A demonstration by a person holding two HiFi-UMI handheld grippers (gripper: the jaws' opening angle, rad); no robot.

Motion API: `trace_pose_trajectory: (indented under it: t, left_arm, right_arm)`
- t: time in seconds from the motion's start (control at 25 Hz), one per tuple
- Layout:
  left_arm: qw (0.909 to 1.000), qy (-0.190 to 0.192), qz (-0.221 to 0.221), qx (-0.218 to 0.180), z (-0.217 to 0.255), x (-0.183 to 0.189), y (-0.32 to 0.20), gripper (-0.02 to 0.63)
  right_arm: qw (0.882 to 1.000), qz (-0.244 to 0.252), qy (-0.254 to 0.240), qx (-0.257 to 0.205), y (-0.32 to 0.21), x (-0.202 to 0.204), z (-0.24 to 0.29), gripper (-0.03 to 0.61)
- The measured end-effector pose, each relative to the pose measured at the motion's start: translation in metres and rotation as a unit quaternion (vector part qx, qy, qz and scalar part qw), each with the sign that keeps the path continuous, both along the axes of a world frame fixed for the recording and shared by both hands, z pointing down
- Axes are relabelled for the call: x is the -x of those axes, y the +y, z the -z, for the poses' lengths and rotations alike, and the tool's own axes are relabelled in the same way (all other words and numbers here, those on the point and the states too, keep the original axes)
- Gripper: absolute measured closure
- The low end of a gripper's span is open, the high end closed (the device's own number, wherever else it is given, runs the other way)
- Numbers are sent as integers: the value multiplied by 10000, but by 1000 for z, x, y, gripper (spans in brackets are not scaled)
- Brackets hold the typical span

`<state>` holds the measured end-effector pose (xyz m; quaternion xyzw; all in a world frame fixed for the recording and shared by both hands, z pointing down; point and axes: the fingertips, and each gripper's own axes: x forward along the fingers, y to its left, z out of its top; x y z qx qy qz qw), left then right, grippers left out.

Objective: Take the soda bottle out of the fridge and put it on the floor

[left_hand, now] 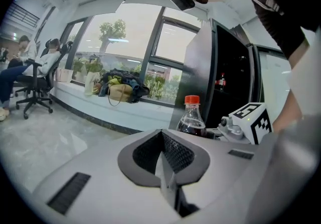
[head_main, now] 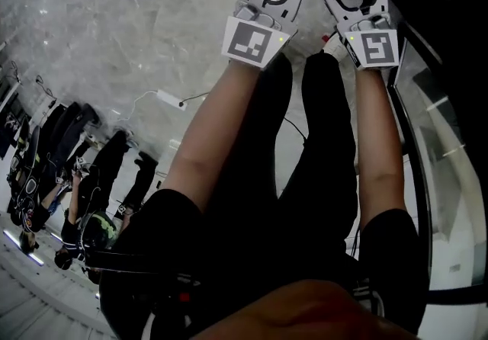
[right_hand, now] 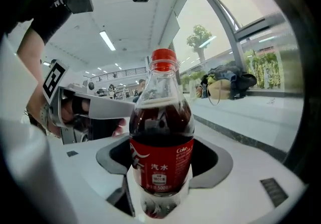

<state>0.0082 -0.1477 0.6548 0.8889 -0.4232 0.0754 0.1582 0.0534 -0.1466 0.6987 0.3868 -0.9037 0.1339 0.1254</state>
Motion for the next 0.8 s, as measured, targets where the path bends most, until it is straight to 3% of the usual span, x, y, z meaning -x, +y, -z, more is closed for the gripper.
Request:
trace_pose_trajectory:
  t: [0.28, 0.6, 0.8]
  left_arm:
    - [9981, -270, 56, 558, -124, 38, 10, 618]
    - [9965, -519, 88, 652, -223, 60, 9, 618]
    - [9970, -444, 68, 632, -268, 68, 0, 618]
  right_arm:
    - [9976, 229, 154, 631, 1, 34, -151, 261]
    - [9937, 686, 159, 872, 5, 70, -263, 260]
    - [9903, 1085, 220, 836, -4, 89, -317, 261]
